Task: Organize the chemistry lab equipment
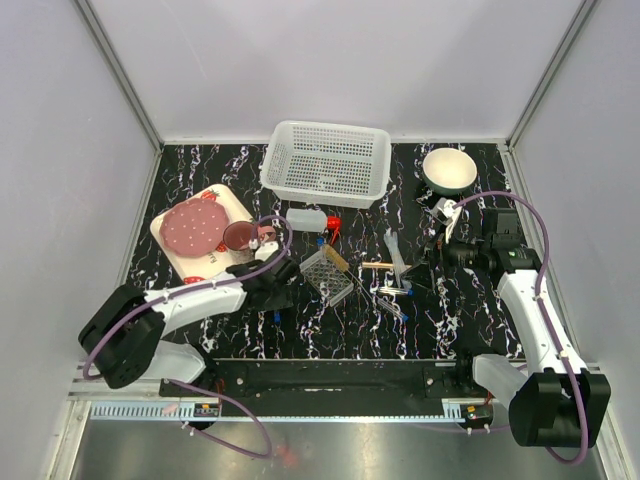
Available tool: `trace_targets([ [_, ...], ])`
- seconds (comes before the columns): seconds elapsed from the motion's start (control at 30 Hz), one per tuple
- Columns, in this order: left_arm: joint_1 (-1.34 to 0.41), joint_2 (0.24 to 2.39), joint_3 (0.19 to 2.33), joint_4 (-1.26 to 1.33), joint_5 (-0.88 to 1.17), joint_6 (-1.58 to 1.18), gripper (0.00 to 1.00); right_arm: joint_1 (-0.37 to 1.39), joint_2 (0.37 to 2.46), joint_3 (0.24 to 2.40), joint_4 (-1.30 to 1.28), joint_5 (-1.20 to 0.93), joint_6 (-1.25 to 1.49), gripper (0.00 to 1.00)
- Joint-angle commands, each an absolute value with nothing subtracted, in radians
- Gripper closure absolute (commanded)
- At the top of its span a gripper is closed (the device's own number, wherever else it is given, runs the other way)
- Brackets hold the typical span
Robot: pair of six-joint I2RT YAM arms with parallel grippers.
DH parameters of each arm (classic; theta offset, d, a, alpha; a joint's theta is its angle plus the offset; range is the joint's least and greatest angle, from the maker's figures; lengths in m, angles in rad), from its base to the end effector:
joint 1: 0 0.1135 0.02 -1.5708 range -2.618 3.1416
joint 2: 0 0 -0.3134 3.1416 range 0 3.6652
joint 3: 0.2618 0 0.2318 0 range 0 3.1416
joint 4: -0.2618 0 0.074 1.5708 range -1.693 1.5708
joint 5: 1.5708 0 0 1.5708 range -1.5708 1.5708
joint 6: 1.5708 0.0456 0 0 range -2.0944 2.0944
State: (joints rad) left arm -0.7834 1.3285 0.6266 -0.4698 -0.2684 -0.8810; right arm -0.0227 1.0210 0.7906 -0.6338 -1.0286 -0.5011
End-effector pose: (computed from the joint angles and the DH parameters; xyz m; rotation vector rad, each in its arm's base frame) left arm 0.1505 -0.1328 0.2103 -0.2033 2.6667 -0.1568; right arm 0.1521 0.0356 0.3138 -0.9035 1.8964 0.9260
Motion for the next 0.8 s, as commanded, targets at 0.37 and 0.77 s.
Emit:
trace_targets([
  [0.37,-0.9,1.476,0.744,-0.595,-0.364,-0.827,0.84,-0.029,0.997,0.792,-0.63,-1.023,-0.52,0.0],
  [0.77,-0.96,1.168,0.673,-0.419,-0.138,-0.654,0.89,-0.029,0.992,0.781,-0.699,-1.127,-0.587,0.0],
])
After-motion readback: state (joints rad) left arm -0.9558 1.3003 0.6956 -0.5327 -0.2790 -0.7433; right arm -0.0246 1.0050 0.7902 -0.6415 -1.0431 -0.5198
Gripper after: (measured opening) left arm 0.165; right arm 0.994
